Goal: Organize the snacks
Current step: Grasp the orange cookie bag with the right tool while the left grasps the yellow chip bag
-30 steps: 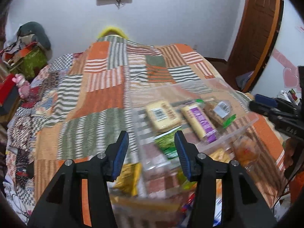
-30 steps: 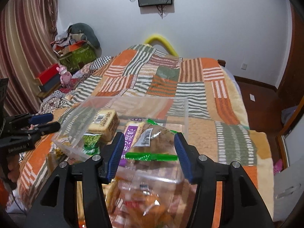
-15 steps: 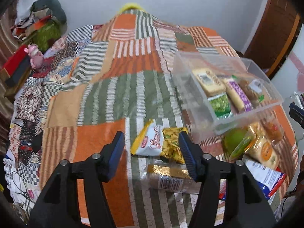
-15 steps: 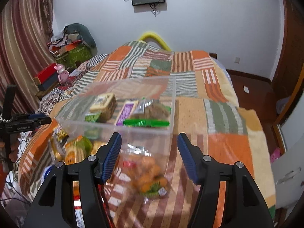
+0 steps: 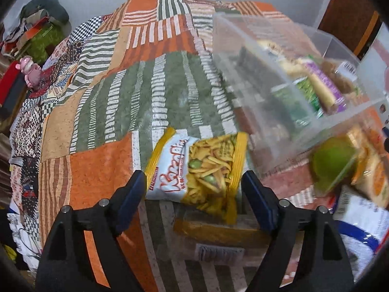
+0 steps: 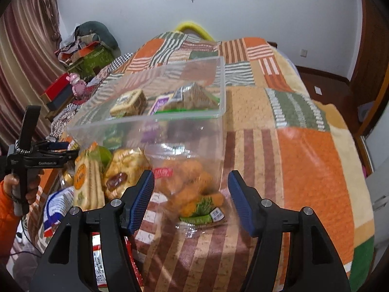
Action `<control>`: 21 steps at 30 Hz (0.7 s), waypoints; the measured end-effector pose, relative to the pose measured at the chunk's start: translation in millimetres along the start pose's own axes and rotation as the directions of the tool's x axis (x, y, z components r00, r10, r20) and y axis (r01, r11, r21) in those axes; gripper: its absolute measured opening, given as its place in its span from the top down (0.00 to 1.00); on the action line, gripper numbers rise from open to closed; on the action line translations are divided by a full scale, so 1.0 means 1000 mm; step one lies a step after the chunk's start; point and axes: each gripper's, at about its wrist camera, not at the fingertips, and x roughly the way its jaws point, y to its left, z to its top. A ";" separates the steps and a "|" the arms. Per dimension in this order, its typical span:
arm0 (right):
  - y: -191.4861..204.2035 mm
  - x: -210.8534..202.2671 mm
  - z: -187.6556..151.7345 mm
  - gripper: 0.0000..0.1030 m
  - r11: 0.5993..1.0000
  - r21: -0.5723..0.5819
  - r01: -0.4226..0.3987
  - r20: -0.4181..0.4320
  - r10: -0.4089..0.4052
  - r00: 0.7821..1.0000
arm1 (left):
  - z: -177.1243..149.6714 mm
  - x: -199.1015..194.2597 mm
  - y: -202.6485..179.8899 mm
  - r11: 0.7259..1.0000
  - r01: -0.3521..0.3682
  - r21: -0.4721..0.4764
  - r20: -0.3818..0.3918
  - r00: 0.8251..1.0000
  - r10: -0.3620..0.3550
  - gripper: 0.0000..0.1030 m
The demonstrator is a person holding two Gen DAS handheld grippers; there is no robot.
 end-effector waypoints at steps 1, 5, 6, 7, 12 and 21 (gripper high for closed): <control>0.000 0.003 -0.001 0.42 1.000 0.001 0.000 -0.010 0.000 1.000 | -0.001 0.002 0.001 1.000 -0.003 -0.006 0.011 1.000 0.003 0.21; 0.002 0.011 -0.004 0.42 1.000 0.009 -0.005 -0.038 0.006 0.999 | 0.001 0.002 0.011 0.999 0.019 -0.048 0.039 0.999 -0.017 0.21; 0.002 0.011 -0.005 0.40 1.000 0.009 -0.004 -0.040 0.005 0.999 | 0.002 0.002 0.013 0.998 0.023 -0.057 0.051 0.999 -0.020 0.21; 0.002 0.012 -0.005 0.40 1.000 0.005 -0.001 -0.042 0.001 0.999 | 0.003 0.002 0.015 0.998 0.029 -0.063 0.060 0.998 -0.025 0.22; 0.001 0.017 -0.007 0.40 1.000 0.008 -0.002 -0.070 0.003 0.998 | 0.003 0.000 0.015 0.999 0.018 -0.046 0.106 0.994 -0.013 0.40; 0.001 0.020 -0.006 0.47 1.000 0.014 -0.008 -0.081 0.009 0.997 | -0.006 -0.013 0.017 0.998 -0.007 -0.058 0.129 0.992 0.014 0.69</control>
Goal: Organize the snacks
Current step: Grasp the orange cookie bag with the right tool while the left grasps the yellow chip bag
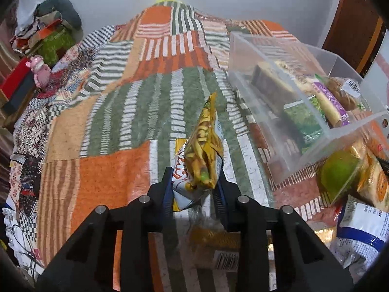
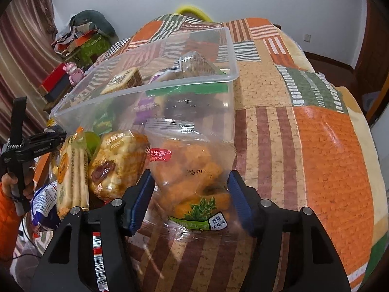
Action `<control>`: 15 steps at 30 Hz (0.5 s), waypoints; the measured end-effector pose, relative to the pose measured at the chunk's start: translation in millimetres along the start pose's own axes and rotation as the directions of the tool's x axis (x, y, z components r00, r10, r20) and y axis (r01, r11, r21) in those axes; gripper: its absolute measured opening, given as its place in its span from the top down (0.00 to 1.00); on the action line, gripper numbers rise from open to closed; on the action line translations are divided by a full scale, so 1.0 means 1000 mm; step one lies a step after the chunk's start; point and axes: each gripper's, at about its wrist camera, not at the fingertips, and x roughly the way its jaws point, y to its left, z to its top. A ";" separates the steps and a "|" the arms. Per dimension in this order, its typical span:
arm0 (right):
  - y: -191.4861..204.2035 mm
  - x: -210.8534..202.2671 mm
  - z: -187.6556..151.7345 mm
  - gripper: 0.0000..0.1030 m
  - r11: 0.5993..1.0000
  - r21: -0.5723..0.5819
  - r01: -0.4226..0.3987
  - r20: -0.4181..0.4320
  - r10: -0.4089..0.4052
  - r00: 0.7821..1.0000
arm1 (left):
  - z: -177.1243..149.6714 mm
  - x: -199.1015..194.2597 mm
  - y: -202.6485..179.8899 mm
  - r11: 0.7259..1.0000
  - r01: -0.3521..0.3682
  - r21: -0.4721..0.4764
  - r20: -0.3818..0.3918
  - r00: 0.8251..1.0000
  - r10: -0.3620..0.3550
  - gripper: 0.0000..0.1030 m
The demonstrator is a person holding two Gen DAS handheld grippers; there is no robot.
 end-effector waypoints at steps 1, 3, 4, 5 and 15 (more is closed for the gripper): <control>0.000 -0.003 -0.001 0.48 1.000 -0.001 0.009 0.010 -0.009 1.000 | 0.000 -0.004 0.001 1.000 0.001 -0.003 0.009 1.000 -0.001 0.69; 0.001 -0.005 -0.001 0.52 1.000 -0.003 0.008 0.017 -0.008 1.000 | 0.000 -0.017 0.002 1.000 0.006 -0.008 0.034 0.999 -0.006 0.69; 0.001 -0.008 -0.002 0.52 1.000 -0.001 0.010 0.024 -0.010 1.000 | 0.000 -0.022 0.002 1.000 0.005 -0.007 0.045 0.999 -0.004 0.69; 0.001 -0.009 -0.002 0.52 1.000 0.000 0.012 0.029 -0.012 1.000 | 0.001 -0.030 0.002 1.000 0.003 -0.005 0.059 0.998 -0.003 0.69; 0.000 -0.044 -0.002 0.53 1.000 -0.008 0.016 0.101 -0.015 0.995 | 0.013 -0.085 -0.006 1.000 0.012 0.006 0.144 0.989 -0.013 0.69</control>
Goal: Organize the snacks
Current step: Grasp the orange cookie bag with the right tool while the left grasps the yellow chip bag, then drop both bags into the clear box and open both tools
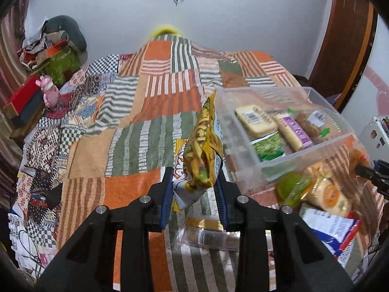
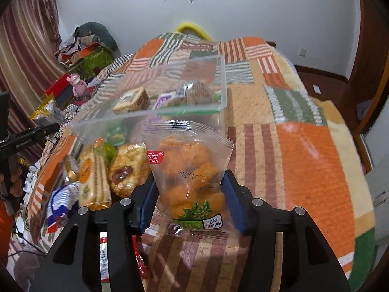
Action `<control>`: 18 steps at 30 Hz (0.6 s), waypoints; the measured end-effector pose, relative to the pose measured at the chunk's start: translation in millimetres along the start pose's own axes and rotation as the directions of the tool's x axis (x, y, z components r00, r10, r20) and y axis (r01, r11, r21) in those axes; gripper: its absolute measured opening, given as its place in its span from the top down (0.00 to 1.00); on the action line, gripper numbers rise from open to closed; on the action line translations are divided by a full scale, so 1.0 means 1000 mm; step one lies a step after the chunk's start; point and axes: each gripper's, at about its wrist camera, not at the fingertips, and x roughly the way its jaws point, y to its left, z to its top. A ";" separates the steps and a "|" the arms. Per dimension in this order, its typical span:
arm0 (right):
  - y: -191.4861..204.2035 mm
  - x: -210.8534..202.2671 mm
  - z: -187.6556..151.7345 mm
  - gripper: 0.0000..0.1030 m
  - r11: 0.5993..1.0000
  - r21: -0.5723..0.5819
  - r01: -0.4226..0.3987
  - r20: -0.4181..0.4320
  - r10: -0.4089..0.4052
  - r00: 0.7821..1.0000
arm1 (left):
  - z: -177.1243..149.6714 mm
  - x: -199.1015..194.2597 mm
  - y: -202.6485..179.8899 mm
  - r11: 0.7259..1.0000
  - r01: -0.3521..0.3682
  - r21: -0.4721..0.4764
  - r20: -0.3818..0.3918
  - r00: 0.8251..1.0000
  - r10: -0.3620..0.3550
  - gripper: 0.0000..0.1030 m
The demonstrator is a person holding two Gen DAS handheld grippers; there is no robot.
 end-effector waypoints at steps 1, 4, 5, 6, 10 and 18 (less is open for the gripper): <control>0.000 -0.006 0.003 0.53 1.000 -0.007 0.001 0.013 -0.001 1.000 | 0.002 -0.005 -0.002 1.000 0.001 0.003 0.008 1.000 -0.001 0.69; 0.002 -0.017 0.011 0.53 1.000 -0.015 0.004 0.054 -0.003 0.999 | 0.006 -0.018 -0.008 1.000 0.009 0.006 0.033 0.999 -0.010 0.69; 0.002 -0.021 0.014 0.53 1.000 -0.020 0.006 0.067 -0.004 0.998 | 0.007 -0.022 -0.010 1.000 0.012 0.006 0.039 0.999 -0.012 0.69; 0.003 -0.024 0.018 0.53 1.000 -0.025 0.006 0.081 -0.004 0.997 | 0.009 -0.026 -0.013 1.000 0.017 0.008 0.047 0.999 -0.018 0.69; 0.010 -0.035 0.032 0.53 0.999 -0.053 0.007 0.131 0.000 0.991 | 0.017 -0.037 -0.023 0.999 0.030 0.017 0.070 0.997 -0.031 0.69; 0.031 -0.036 0.055 0.53 0.996 -0.092 0.011 0.206 0.008 0.979 | 0.034 -0.042 -0.045 0.997 0.067 0.036 0.100 0.992 -0.070 0.69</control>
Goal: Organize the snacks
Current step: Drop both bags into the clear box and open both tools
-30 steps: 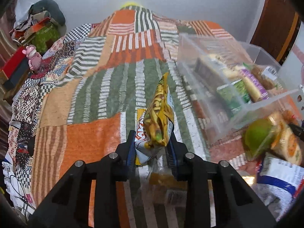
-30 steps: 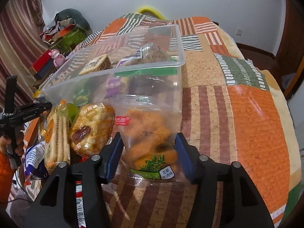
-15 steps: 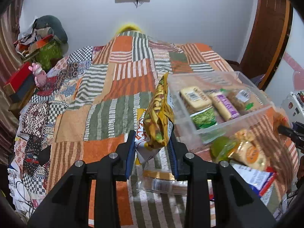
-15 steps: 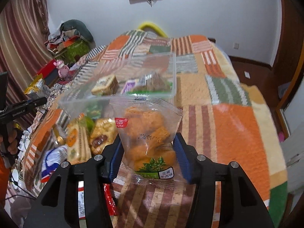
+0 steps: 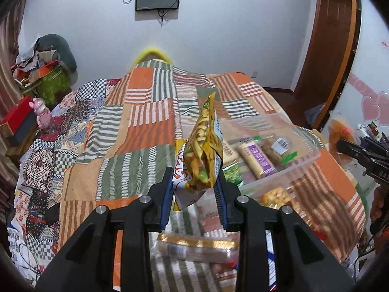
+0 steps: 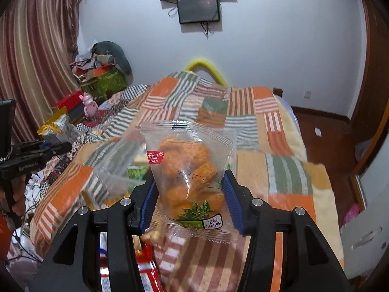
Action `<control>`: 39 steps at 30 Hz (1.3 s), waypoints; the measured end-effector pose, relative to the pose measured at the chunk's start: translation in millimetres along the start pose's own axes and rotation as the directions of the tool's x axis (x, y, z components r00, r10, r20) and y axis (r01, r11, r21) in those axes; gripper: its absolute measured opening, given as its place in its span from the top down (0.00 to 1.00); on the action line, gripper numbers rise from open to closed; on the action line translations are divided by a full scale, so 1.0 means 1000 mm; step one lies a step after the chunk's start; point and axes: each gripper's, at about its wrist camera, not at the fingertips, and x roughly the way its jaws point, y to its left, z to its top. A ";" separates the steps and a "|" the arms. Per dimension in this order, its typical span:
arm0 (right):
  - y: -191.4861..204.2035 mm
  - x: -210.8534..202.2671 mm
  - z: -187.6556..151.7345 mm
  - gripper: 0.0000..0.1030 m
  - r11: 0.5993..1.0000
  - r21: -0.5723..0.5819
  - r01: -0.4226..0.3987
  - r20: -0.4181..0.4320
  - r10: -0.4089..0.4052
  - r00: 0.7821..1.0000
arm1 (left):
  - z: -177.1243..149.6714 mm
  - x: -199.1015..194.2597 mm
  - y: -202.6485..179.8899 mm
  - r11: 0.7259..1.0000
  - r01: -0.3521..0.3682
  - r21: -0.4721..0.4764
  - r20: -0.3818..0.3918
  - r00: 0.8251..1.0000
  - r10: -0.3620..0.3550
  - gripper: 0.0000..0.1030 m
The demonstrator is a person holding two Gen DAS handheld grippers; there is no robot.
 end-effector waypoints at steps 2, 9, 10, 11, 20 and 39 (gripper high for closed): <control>0.003 0.004 0.005 0.53 1.000 -0.003 -0.007 0.011 0.007 1.000 | 0.003 0.003 -0.004 1.000 0.008 0.003 0.002 1.000 -0.008 0.69; 0.009 0.022 0.018 0.53 1.000 -0.002 -0.031 0.028 0.031 0.999 | 0.013 0.026 -0.021 0.999 0.038 0.016 -0.015 0.999 -0.038 0.69; 0.010 0.028 0.020 0.53 0.999 -0.001 -0.037 0.024 0.037 0.999 | 0.014 0.030 -0.023 0.999 0.044 0.017 -0.021 0.999 -0.044 0.69; 0.011 0.032 0.021 0.53 0.999 0.000 -0.041 0.021 0.041 0.999 | 0.014 0.035 -0.025 0.999 0.049 0.018 -0.028 0.998 -0.049 0.69; 0.027 0.077 0.016 0.53 0.997 0.009 -0.077 -0.055 0.078 0.995 | 0.011 0.069 -0.042 0.996 0.076 0.045 -0.085 0.994 -0.072 0.69; 0.036 0.113 0.006 0.50 0.994 -0.041 -0.106 -0.176 0.098 0.980 | 0.001 0.098 -0.044 0.995 0.079 0.057 -0.154 0.986 -0.069 0.68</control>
